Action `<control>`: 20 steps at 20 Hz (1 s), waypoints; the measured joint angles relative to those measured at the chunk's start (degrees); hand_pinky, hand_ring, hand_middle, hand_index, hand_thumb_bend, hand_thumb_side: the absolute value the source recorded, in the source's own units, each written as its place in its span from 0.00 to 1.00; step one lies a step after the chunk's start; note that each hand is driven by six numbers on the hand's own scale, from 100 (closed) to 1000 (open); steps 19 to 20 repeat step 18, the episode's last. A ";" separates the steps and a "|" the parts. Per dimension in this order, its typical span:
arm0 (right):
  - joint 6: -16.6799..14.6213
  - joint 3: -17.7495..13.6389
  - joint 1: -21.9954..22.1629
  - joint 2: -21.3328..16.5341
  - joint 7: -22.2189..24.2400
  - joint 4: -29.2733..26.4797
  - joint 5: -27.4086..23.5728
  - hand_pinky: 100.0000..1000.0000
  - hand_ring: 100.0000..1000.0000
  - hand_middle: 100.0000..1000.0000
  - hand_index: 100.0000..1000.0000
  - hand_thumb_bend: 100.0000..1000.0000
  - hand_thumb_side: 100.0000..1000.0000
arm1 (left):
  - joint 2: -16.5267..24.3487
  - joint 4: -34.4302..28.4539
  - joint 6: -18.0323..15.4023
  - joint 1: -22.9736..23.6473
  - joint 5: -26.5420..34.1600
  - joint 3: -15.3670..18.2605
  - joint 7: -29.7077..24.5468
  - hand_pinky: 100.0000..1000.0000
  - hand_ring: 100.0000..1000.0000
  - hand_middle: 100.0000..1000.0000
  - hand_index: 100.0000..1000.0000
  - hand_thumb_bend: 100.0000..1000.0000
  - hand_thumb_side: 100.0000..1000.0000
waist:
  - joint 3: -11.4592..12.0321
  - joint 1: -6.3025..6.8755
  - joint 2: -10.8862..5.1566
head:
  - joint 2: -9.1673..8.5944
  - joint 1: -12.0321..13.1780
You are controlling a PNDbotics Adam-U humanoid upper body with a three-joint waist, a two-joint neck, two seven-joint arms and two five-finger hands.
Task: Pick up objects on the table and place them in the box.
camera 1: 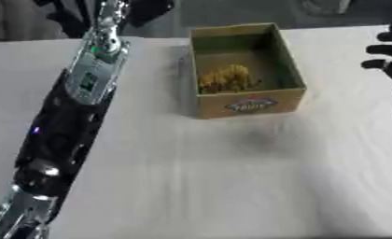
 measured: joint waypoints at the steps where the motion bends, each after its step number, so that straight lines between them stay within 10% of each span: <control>1: 0.00 -0.01 0.12 0.00 -0.02 0.03 0.00 0.53 0.63 0.62 0.72 0.00 0.46 | 0.08 -0.82 0.10 0.91 1.46 0.29 0.43 0.66 0.58 0.55 0.68 0.31 0.33 | 0.34 0.00 -0.01 | 0.14 -0.14; 20: -0.41 0.00 0.70 -0.03 0.45 0.18 0.01 0.53 0.63 0.62 0.71 0.00 0.45 | 1.57 -7.80 -1.07 11.22 14.53 1.70 6.69 0.59 0.50 0.49 0.66 0.26 0.36 | 3.58 -0.08 -0.46 | 0.24 -1.32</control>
